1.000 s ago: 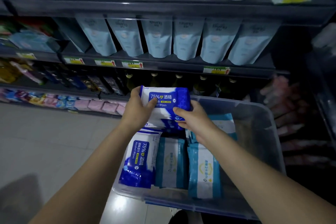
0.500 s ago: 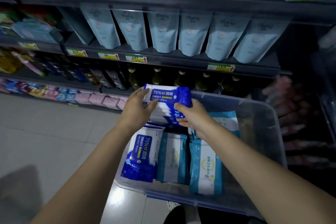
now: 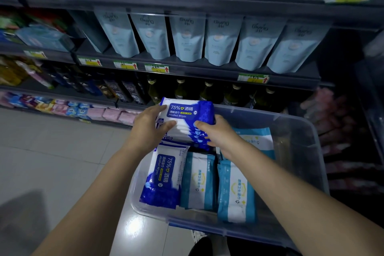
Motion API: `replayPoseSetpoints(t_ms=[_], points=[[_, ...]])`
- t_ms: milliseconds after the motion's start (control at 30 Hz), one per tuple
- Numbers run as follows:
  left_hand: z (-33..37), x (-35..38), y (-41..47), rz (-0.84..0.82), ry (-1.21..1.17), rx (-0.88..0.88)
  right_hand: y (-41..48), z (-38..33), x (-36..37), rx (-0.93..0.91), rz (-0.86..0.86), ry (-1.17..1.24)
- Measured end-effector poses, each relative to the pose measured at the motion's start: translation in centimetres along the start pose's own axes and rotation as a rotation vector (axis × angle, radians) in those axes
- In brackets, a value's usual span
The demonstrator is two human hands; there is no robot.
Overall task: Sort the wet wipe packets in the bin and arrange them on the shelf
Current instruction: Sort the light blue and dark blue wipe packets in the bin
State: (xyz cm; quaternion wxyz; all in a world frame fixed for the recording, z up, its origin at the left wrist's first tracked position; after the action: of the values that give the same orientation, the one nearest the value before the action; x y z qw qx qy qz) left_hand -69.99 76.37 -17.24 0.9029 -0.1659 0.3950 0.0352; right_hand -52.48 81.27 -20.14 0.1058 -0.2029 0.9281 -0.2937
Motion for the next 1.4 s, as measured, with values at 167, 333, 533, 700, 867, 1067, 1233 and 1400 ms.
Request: replayPoseSetpoints(t_ms=[167, 333, 533, 700, 867, 1067, 1233, 1400], points=[[0.1, 0.1, 0.0, -0.001, -0.01, 0.026, 0.1, -0.2, -1.0, -0.034, 0.083, -0.063], [0.4, 0.0, 0.2, 0.024, -0.019, 0.014, 0.2, -1.1, -1.4, -0.062, 0.119, -0.085], [0.5, -0.1, 0.7, 0.033, -0.114, -0.087, 0.4, -1.2, -1.4, -0.082, 0.159, -0.113], [0.8, -0.1, 0.8, 0.013, -0.172, -0.116, 0.8, -1.4, -1.1, -0.065, 0.161, -0.06], [0.8, -0.1, 0.8, 0.029, -0.273, -0.154, 0.6, -1.6, -1.0, -0.069, 0.15, -0.085], [0.7, -0.3, 1.1, 0.063, -0.563, -0.241, 0.2, -2.0, -1.0, -0.089, 0.102, -0.085], [0.9, -0.4, 0.8, -0.065, -0.851, -0.325, -0.3, -2.3, -1.1, -0.14, 0.093, -0.007], [2.4, 0.0, 0.3, -0.098, -0.858, -0.201, -0.4, -3.3, 0.0, -0.192, 0.048, 0.04]])
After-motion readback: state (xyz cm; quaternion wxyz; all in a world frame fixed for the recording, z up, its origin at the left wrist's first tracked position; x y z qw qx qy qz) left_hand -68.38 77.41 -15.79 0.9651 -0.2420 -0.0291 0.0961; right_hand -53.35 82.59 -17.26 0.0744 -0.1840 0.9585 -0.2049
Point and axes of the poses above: each hand's wrist, its own y-axis towards the middle knuckle, its own x-axis out of the palm, z = x × y, the point moved 1 cm from there along y, towards the middle knuckle, and after that the axes turned 7 degrees about -z, right-handed, at the moved point
